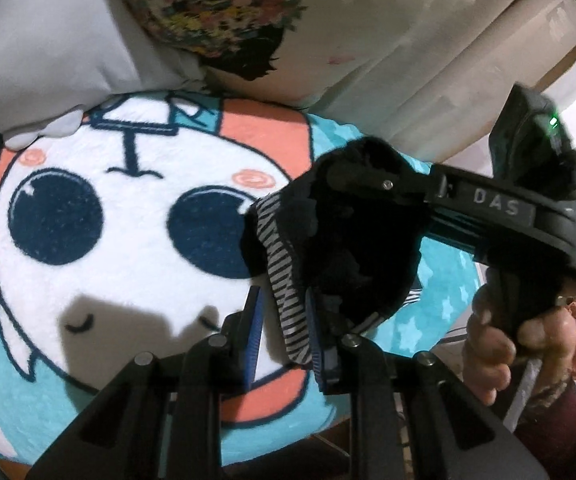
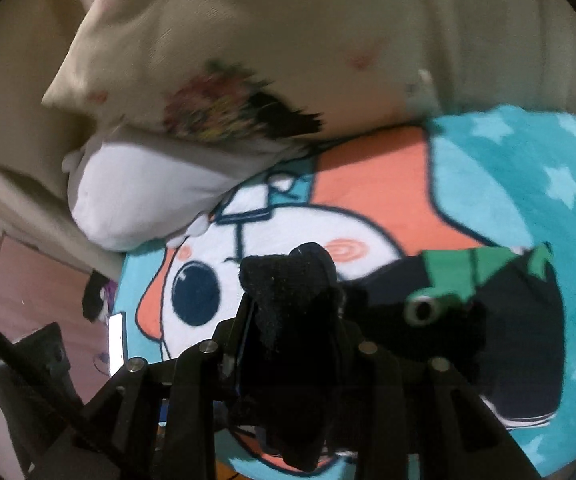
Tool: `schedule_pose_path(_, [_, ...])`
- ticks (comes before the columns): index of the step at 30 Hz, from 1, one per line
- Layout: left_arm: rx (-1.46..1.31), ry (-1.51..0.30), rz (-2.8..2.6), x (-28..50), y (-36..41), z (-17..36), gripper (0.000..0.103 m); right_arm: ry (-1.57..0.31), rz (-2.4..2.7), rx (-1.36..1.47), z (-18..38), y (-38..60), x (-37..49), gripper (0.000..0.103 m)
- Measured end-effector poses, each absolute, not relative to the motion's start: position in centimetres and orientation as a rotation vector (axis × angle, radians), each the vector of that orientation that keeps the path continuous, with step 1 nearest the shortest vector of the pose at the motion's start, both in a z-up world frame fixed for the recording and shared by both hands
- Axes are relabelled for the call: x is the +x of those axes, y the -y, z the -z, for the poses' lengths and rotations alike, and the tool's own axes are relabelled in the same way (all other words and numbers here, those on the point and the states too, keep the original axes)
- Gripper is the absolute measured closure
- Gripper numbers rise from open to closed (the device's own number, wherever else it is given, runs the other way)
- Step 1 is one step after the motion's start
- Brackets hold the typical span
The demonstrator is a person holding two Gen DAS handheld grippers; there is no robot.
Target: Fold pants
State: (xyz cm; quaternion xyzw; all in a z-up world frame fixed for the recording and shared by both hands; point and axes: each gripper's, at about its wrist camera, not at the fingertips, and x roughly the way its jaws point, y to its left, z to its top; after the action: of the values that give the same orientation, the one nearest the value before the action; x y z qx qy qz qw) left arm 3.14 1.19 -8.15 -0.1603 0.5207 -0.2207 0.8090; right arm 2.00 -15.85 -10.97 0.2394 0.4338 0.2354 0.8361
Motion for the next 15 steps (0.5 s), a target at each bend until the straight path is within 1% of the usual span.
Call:
schedule_pose_path(1, [-0.338,-1.112,0.467,3.2,-0.9,8.0,0.081,-0.918,-0.498,0.524,11.2,16.6,2.1,0.07])
schedule_pose_path(3, [-0.328,-1.11,0.452,3.3,-0.5,7.8,0.079,-0.919,-0.506,0.555,11.9,17.9,2.2,0.07])
schedule_pose_path(12, [-0.317,-1.123,0.393,3.3,1.2,7.8,0.079,-0.881,-0.569,0.643,13.0,22.3,1.8,0.07])
schedule_pose_path(15, [-0.316,-1.124,0.39,3.3,1.8,7.7,0.076,-0.861,-0.575,0.672,13.6,24.2,1.9,0.07])
